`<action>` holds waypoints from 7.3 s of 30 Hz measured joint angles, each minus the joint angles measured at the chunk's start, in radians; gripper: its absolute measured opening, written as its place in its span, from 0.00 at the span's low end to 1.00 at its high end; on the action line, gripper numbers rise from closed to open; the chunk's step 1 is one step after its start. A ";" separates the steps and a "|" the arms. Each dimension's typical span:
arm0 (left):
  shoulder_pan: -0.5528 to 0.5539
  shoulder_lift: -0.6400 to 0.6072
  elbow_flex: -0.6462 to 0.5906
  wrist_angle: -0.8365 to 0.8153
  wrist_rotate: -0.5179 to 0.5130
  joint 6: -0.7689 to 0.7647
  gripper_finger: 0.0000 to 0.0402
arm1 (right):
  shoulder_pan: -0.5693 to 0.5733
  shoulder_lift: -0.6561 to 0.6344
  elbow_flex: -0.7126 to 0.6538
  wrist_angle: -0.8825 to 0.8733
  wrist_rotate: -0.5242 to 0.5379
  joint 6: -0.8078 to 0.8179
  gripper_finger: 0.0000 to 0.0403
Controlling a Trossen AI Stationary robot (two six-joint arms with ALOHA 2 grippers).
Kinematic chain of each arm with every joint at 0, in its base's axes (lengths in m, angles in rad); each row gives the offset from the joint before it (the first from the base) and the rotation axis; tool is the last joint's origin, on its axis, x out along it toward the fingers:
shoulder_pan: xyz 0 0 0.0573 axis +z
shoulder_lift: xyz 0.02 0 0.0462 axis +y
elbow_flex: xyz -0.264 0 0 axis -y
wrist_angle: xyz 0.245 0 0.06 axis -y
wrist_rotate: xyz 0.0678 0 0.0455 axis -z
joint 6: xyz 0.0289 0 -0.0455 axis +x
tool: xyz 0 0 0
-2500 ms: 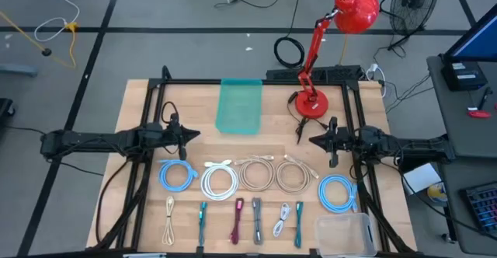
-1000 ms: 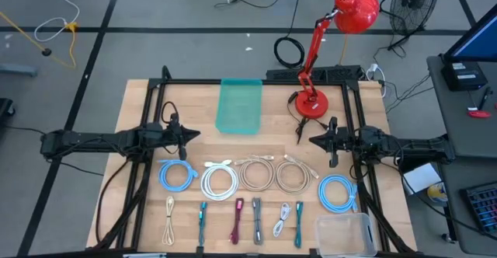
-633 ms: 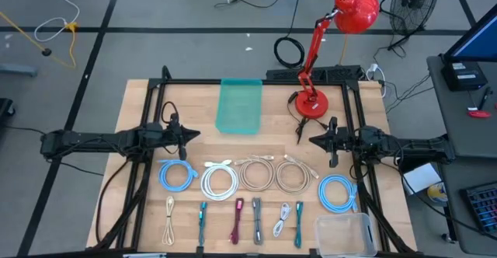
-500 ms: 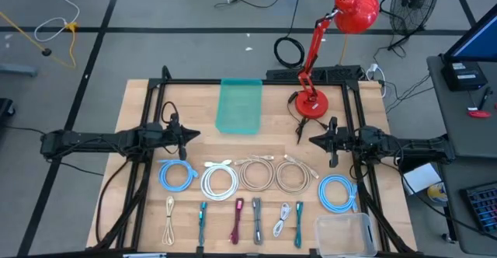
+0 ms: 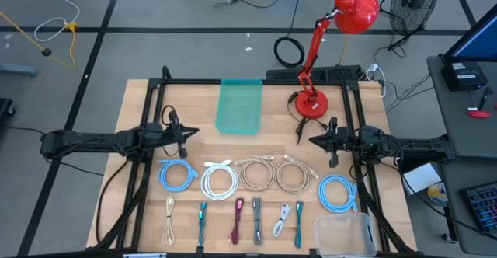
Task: Pick & Place USB Port
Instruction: Put the white HDMI cable into the green bin, then adjust the green bin on the table
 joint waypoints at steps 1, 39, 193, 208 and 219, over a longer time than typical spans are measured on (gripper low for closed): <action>0.000 0.000 0.000 0.000 -0.015 0.027 0.05 | 0.000 0.000 0.000 0.000 0.000 0.000 0.01; 0.000 0.010 0.137 0.554 0.285 -0.527 0.05 | 0.000 0.000 0.000 0.000 0.000 -0.053 0.01; 0.339 1.621 1.467 -0.752 0.170 0.175 0.19 | 0.000 0.015 0.000 0.544 0.000 0.001 0.01; 0.317 1.483 1.481 -0.810 0.121 0.123 0.40 | 0.000 0.015 0.000 0.540 0.002 0.001 0.01; -0.004 1.327 1.406 -0.894 0.394 -0.008 0.06 | 0.000 0.032 0.000 0.535 0.005 0.000 0.01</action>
